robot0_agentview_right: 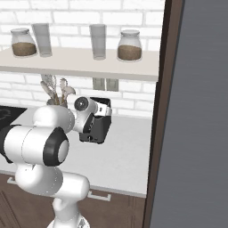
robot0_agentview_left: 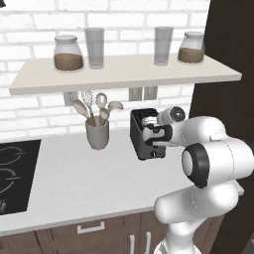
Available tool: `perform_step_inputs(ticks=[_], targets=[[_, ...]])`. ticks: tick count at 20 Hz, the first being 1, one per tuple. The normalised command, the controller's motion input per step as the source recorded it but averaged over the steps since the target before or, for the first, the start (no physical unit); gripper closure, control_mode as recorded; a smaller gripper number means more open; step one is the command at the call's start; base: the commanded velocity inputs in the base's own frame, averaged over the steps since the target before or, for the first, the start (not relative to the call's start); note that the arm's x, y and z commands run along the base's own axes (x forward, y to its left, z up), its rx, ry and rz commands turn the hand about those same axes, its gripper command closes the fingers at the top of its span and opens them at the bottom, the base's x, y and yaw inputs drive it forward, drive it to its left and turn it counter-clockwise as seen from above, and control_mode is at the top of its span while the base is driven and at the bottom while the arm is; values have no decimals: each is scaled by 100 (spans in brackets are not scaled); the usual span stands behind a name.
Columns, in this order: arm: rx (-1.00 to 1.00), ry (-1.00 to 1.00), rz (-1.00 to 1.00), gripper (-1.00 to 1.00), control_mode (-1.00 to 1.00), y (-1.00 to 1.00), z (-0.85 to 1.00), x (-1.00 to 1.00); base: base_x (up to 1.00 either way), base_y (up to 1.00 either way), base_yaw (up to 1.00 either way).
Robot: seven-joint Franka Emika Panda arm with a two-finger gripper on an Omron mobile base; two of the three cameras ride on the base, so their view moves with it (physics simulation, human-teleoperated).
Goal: Start the toaster. Once the lever pops up, take the bread to the plate on the dining counter.
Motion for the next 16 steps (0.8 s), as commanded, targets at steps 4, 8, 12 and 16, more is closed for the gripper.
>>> perform_step_inputs(ticks=[4, 8, 12, 16], targets=[[0, 0, 0, -100, -100, 0, 0, 0, 0, 0, 0], [0, 0, 0, -100, -100, 0, 0, 0, 0, 0, 0], [0, 0, 0, -100, -100, 0, 0, 0, 0, 0, 0], [0, 0, 0, -100, -100, 0, 0, 0, 0, 0, 0]])
